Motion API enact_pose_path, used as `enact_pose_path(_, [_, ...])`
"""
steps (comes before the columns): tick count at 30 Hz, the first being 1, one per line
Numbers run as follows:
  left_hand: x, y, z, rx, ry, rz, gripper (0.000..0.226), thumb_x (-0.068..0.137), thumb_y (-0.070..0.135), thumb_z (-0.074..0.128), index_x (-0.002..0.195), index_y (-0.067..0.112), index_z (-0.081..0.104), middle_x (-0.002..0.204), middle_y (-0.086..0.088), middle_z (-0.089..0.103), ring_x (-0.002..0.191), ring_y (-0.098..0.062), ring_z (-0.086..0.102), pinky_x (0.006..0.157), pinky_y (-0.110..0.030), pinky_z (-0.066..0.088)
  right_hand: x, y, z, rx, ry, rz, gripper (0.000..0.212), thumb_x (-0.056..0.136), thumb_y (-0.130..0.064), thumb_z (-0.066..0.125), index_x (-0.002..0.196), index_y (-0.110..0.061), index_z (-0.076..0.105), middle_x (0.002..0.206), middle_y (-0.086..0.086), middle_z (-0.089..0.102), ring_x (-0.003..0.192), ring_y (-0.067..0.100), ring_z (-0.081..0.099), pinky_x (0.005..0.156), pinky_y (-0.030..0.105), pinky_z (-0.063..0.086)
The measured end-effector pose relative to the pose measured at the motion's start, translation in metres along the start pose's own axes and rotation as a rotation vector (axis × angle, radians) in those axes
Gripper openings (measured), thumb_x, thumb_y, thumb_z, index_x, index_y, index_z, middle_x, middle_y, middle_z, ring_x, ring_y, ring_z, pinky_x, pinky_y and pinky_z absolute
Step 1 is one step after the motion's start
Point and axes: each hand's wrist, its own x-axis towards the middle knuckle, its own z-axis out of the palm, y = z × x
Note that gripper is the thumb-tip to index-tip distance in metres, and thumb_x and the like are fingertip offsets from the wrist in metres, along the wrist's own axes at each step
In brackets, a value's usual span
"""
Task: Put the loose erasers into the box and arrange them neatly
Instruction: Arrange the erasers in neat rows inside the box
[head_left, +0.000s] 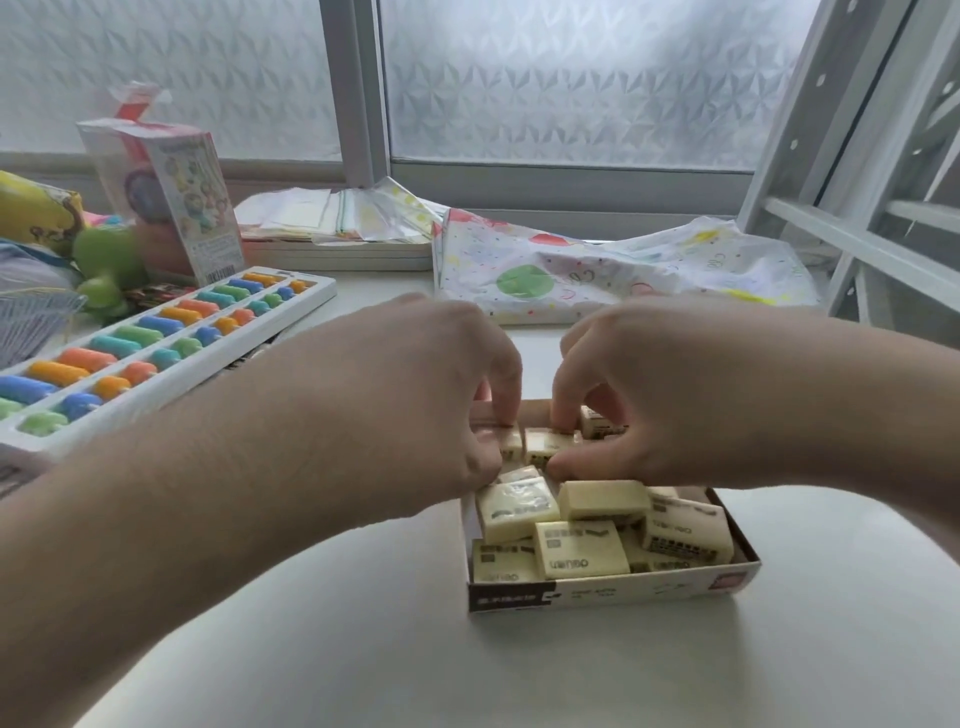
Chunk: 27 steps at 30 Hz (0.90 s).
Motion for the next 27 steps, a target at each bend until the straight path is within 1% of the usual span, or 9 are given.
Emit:
enact_pose_path(3, [0.000, -0.003, 0.003, -0.025, 0.024, 0.057, 0.020, 0.080, 0.048, 0.069, 0.100, 0.043, 0.068, 0.096, 0.023, 0.062, 0.095, 0.003, 0.057, 0.084, -0.027, 0.055, 0.002, 0.000, -0.002, 0.042, 0.025, -0.027, 0.035, 0.072, -0.072, 0.064, 0.086, -0.040, 0.072, 0.076, -0.015, 0.061, 0.069, -0.003, 0.055, 0.060, 0.026, 0.046])
enact_pose_path(5, [-0.001, -0.004, 0.004, -0.068, 0.059, 0.094, 0.024, 0.080, 0.054, 0.065, 0.102, 0.045, 0.069, 0.098, 0.025, 0.061, 0.097, 0.006, 0.056, 0.086, -0.026, 0.054, -0.001, 0.006, -0.010, 0.102, -0.026, -0.058, 0.040, 0.069, -0.076, 0.060, 0.087, -0.043, 0.073, 0.078, -0.015, 0.066, 0.071, -0.001, 0.061, 0.062, 0.024, 0.050])
enact_pose_path(7, [-0.001, -0.003, 0.004, -0.110, 0.090, 0.111, 0.028, 0.078, 0.059, 0.060, 0.100, 0.045, 0.071, 0.099, 0.025, 0.061, 0.095, 0.009, 0.056, 0.087, -0.025, 0.053, -0.006, 0.016, -0.024, 0.169, -0.045, -0.048, 0.037, 0.072, -0.072, 0.056, 0.087, -0.043, 0.074, 0.081, -0.021, 0.070, 0.073, -0.001, 0.064, 0.059, 0.018, 0.049])
enact_pose_path(9, [0.001, -0.002, 0.006, -0.137, 0.107, 0.115, 0.030, 0.076, 0.062, 0.060, 0.097, 0.045, 0.073, 0.099, 0.024, 0.062, 0.094, 0.008, 0.056, 0.086, -0.027, 0.054, -0.011, 0.024, -0.034, 0.184, -0.036, -0.013, 0.031, 0.072, -0.065, 0.057, 0.083, -0.043, 0.076, 0.079, -0.023, 0.070, 0.073, -0.002, 0.064, 0.059, 0.017, 0.045])
enact_pose_path(14, [0.005, 0.000, 0.016, -0.142, 0.100, 0.096, 0.030, 0.073, 0.066, 0.066, 0.086, 0.041, 0.075, 0.097, 0.022, 0.065, 0.090, 0.006, 0.056, 0.084, -0.029, 0.053, -0.009, 0.030, -0.031, 0.107, -0.134, 0.022, 0.034, 0.066, -0.069, 0.059, 0.085, -0.046, 0.075, 0.078, -0.026, 0.070, 0.066, -0.001, 0.062, 0.061, 0.029, 0.053])
enact_pose_path(17, [0.007, 0.000, 0.019, -0.145, 0.155, 0.083, 0.028, 0.071, 0.063, 0.071, 0.079, 0.037, 0.076, 0.089, 0.019, 0.068, 0.083, 0.006, 0.060, 0.078, -0.030, 0.055, -0.007, 0.032, -0.029, 0.096, -0.123, 0.000, 0.032, 0.066, -0.065, 0.062, 0.086, -0.045, 0.074, 0.079, -0.019, 0.071, 0.067, 0.003, 0.064, 0.068, 0.038, 0.058])
enact_pose_path(20, [0.009, -0.001, 0.018, -0.160, 0.201, 0.096, 0.021, 0.071, 0.054, 0.078, 0.075, 0.034, 0.075, 0.080, 0.019, 0.069, 0.077, 0.005, 0.064, 0.073, -0.029, 0.058, -0.004, 0.034, -0.024, 0.097, -0.132, -0.023, 0.021, 0.073, -0.056, 0.068, 0.087, -0.041, 0.074, 0.079, -0.015, 0.070, 0.074, 0.003, 0.065, 0.074, 0.037, 0.058])
enact_pose_path(24, [0.009, -0.002, 0.019, -0.173, 0.160, 0.104, 0.019, 0.073, 0.055, 0.076, 0.078, 0.037, 0.075, 0.085, 0.020, 0.068, 0.082, 0.005, 0.063, 0.075, -0.030, 0.057, -0.003, 0.035, -0.019, 0.082, -0.120, -0.036, 0.011, 0.078, -0.047, 0.071, 0.083, -0.037, 0.074, 0.077, -0.008, 0.069, 0.072, 0.009, 0.064, 0.073, 0.040, 0.058])
enact_pose_path(27, [0.009, -0.002, 0.020, -0.226, 0.123, 0.127, 0.020, 0.074, 0.058, 0.069, 0.082, 0.040, 0.074, 0.093, 0.022, 0.065, 0.090, 0.008, 0.060, 0.079, -0.025, 0.054, -0.005, 0.038, -0.023, 0.087, -0.057, -0.052, 0.010, 0.076, -0.045, 0.073, 0.079, -0.036, 0.073, 0.074, -0.003, 0.068, 0.068, 0.012, 0.064, 0.068, 0.041, 0.058])
